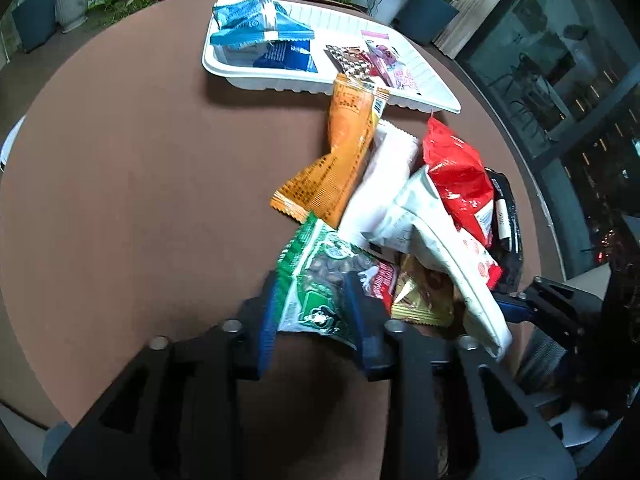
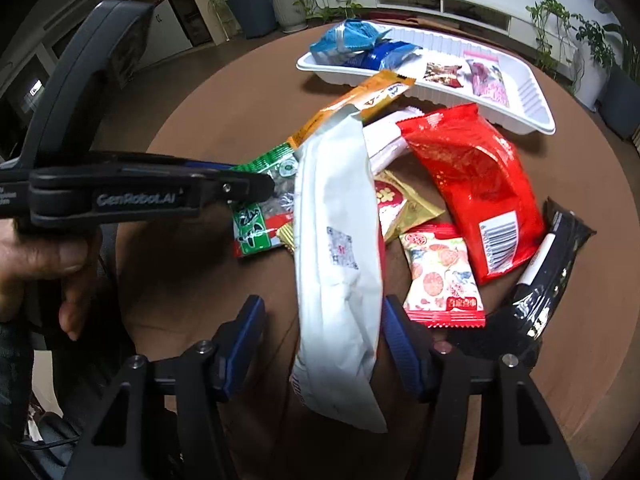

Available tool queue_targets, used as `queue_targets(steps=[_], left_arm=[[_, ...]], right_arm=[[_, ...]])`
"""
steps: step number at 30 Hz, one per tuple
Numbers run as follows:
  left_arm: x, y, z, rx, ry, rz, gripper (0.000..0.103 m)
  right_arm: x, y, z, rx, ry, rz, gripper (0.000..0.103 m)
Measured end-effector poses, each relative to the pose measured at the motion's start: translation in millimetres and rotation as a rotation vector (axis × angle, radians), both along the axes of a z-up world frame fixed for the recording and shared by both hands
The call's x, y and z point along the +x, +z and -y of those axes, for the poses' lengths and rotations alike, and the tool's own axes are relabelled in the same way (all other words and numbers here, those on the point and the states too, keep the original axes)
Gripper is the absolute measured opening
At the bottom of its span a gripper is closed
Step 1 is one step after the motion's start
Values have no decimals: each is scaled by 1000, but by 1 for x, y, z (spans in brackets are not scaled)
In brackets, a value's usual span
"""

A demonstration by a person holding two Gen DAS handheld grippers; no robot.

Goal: Organize snacks
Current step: 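Grasp the green packet with the left tool while the right tool holds the white bag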

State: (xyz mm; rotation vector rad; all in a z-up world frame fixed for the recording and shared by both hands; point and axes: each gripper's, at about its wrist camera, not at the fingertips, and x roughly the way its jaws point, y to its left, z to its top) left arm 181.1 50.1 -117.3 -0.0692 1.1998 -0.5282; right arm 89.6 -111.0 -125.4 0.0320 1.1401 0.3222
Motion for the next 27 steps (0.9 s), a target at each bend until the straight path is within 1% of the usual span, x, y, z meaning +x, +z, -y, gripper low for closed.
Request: queue_targets(steps=[1,2,3,4,5,6,7,8,10,13,14,15,16,19,24,27], left_arm=[[0,0,1,-22,-8,-5,55],[-1,0,3,-33,-12,-4,62],[-3,1,5,-38,-19,7,62],[-5,2,6,-45,-27,15,61],[-6,2,8,-47,-36,24,56],[-9,2,8,-39,-44,25,45],[-10,0,10,-30,-60,18,40],[-12,0,13,-25,-77,19,37],[-15,1,15,-29,-96,12,35],[-18,4,19,-20,-120,26,26],[-19,4,20,-11,-129,38,21],[-21,5,20,-6,-136,46,21],[-23,6,21,0,-142,56,21],[-26,7,22,3,-161,79,19],[-25,5,9,-37,-134,84,18],[-28,4,3,-31,-121,101,18]], right_arm=[[0,-1,0,1,2,-2,64],[-1,-1,0,3,3,-2,64],[-1,-2,1,5,2,-7,63],[-1,-2,1,7,1,-8,59],[-1,-3,2,9,0,-12,55],[-1,-3,3,12,-1,-19,53],[-2,-3,4,15,-3,-20,49],[-1,-3,5,22,-5,-25,49],[-2,-3,7,29,-14,-33,48],[-3,-2,8,35,-24,-30,46],[-3,-2,8,38,-28,-27,45],[-4,-2,9,42,-30,-27,45],[-4,-2,10,46,-31,-27,41],[-4,-3,12,60,-42,-28,36],[-9,-1,16,109,-57,-27,33],[-13,4,17,137,-70,-13,32]])
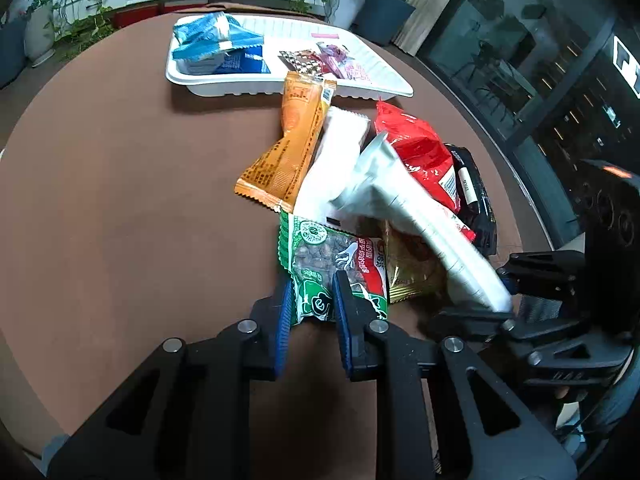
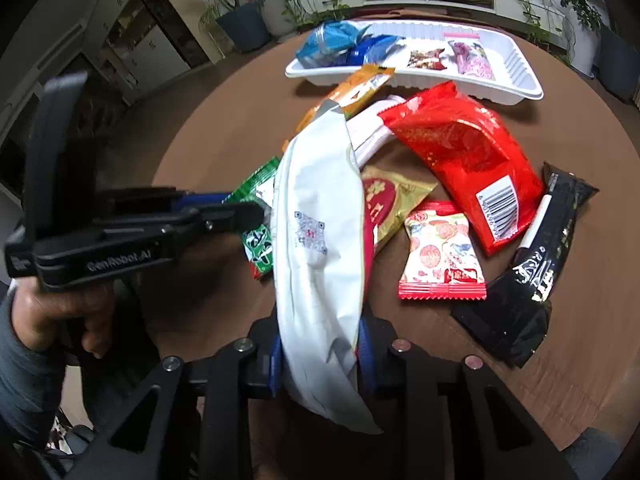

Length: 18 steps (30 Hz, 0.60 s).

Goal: Organize snacks
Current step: 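Grasp the green packet with the left tool while the right tool holds the white bag, then carry the green packet and white bag into the white tray and open both tools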

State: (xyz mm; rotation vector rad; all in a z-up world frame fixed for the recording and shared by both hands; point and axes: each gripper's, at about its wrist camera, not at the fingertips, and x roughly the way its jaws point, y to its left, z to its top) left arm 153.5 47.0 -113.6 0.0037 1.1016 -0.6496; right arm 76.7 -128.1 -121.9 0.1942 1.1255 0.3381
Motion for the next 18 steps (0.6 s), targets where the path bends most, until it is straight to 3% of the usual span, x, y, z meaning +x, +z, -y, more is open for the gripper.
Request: queue_targets(steps=[8,18], left_arm=[[-8,11,-20,-18,41,40,15],[-19,26,-28,-33,35,76,14]], right_arm=[[-6,16,11,95,-31,29,31],[-2,23,12,128,-41,45,30]])
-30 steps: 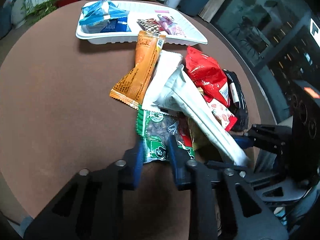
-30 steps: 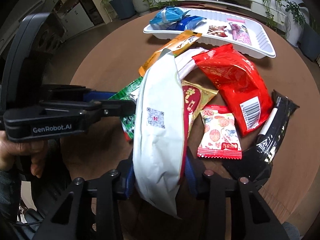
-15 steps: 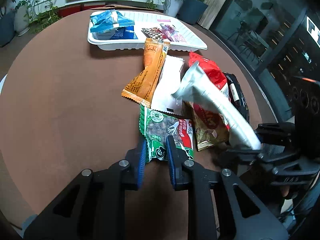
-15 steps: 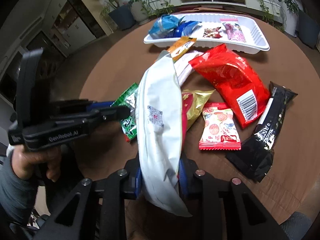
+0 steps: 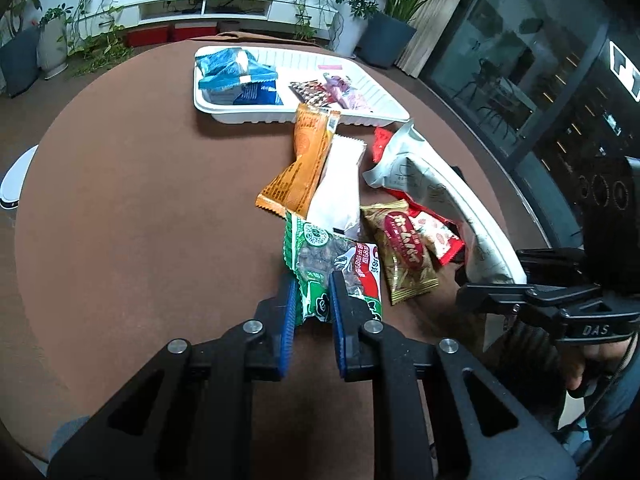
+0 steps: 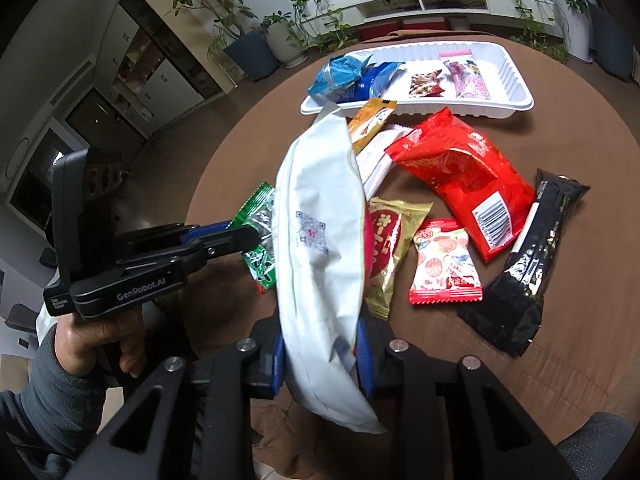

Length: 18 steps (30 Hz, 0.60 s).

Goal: Organize snacks
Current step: 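Carry the green packet and white bag into the white tray and open both tools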

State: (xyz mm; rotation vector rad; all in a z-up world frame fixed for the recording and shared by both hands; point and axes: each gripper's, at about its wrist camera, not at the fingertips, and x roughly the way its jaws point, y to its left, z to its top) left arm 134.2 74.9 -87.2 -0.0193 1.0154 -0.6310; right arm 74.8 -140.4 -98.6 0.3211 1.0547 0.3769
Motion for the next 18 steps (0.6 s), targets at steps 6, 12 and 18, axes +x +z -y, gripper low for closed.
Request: queue_targets(steps=[6,12,18], left_arm=[[1,14,-5,-20,18,22,14],[8,28,-9,-28,41,46,14],[33,52,-12,-35,63,90,14]], right_arm=[[1,8,11,34,-22,16,30],[7,16,30,63,-61,34,31],[19,32,69,80,-136,72,31]])
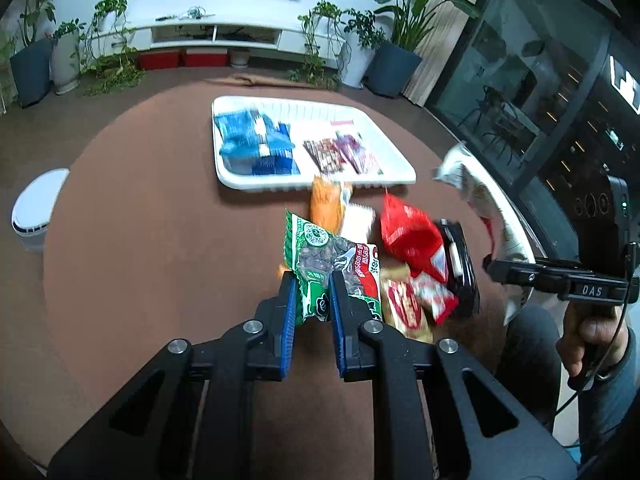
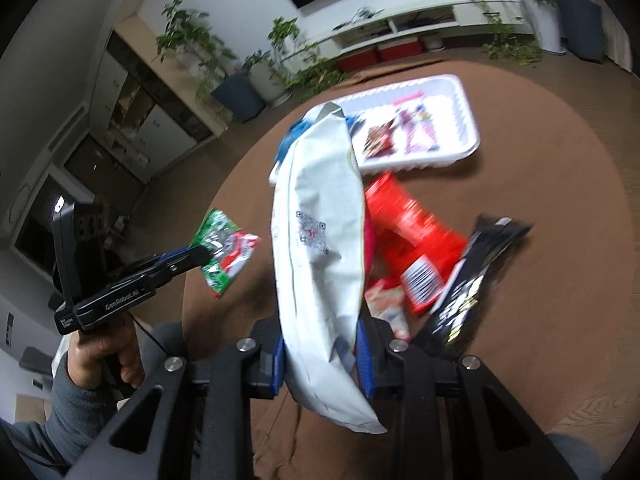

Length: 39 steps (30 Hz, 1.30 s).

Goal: Organize snacks
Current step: 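Carry the green packet and white bag into the white tray and open both tools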

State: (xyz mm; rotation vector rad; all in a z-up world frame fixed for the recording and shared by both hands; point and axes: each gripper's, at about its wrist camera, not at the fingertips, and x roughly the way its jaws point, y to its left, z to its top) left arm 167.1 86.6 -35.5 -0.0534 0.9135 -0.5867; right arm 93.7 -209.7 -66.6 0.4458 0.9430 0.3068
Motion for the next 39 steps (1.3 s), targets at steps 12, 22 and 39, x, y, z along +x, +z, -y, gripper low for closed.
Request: queue_targets(steps=[12,22,39], left_arm=[[85,68,18,1,17,113,14],[146,69,70,47,-27,87,14],[213,-27,145,218,-49,11,15]], right_arm=[[62,38,80,-36,-134,74,31],[137,37,73,-60,-89,44,31],[234,-34,39,-82,-67,-156,31]])
